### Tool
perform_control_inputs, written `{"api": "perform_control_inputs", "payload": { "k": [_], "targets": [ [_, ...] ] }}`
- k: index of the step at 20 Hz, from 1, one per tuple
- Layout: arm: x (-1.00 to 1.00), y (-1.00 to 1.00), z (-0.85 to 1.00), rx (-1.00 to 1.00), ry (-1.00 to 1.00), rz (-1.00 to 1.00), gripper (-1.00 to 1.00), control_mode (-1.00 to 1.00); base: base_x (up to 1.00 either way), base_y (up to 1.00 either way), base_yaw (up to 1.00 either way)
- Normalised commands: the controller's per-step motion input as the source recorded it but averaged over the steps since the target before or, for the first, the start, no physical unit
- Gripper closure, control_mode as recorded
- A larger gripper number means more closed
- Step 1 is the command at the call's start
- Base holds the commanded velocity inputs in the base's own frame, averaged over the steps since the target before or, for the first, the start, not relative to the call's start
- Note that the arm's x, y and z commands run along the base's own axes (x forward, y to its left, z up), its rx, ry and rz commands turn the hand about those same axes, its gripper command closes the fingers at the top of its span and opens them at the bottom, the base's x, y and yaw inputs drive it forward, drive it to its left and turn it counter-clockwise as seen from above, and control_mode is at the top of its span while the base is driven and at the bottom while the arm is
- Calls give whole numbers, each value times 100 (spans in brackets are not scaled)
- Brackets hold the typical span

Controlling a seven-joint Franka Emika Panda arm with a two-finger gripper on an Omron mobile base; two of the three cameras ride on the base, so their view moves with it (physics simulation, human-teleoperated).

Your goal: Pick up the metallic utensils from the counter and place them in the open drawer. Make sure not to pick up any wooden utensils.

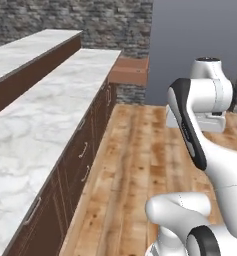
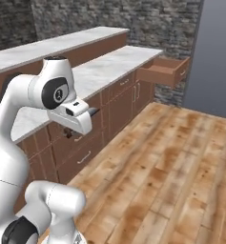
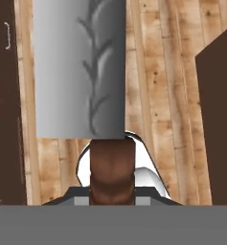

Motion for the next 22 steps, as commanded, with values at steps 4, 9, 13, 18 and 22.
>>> {"api": "perform_control_inputs", "payload": {
  "k": [4,9,13,18,22],
  "targets": [
    [0,0,0,0,0,0,100,100,100,-41,12],
    [0,0,0,0,0,0,100,100,100,-41,2],
    [0,0,0,0,0,0,100,100,100,-22,-5],
    [0,0,0,0,0,0,100,100,100,0,-10],
    [0,0,0,0,0,0,100,100,100,-2,-12]
  ]
}}
